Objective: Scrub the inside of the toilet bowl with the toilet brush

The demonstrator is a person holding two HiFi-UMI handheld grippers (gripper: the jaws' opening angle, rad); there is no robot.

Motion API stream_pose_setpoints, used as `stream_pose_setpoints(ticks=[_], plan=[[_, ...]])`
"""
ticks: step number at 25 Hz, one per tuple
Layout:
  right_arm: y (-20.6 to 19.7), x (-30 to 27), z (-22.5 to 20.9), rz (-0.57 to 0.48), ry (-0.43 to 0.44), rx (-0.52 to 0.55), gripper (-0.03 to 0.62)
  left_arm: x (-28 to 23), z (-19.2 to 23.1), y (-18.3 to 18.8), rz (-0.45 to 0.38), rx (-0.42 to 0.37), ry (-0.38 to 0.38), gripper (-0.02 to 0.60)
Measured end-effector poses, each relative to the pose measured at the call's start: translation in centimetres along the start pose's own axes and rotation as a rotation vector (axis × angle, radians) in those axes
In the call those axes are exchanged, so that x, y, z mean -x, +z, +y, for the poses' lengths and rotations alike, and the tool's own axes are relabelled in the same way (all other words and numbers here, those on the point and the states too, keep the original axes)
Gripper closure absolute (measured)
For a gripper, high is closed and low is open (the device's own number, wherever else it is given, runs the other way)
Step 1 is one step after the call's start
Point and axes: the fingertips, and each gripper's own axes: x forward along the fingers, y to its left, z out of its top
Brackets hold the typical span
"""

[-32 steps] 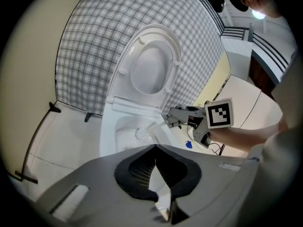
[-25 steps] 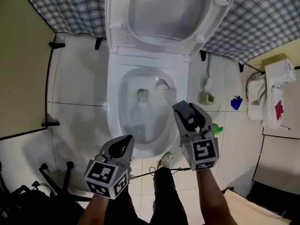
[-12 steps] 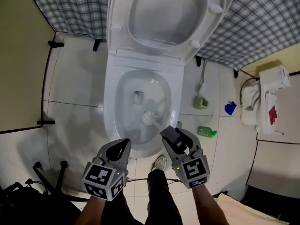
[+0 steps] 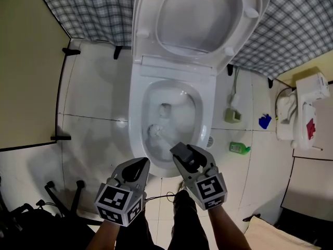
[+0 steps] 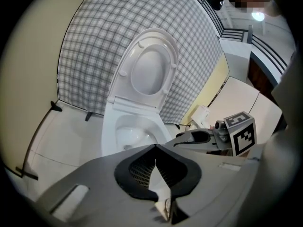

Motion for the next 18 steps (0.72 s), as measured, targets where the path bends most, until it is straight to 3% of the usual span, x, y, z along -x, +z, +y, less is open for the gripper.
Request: stream_pose_setpoints(ticks=[10,18], plan=[[7.5,-4.4,-1.4,-0.184,-0.011,0.040,0.376,-0.2,1.0,0.4,0.005,0.003,-0.002,0.588],[11.0,-6.8,-3.5,-0.251,-0.052,0.134,0.376,-0.8,1.7,0.5,0.012,0.012,0.007,0.588]])
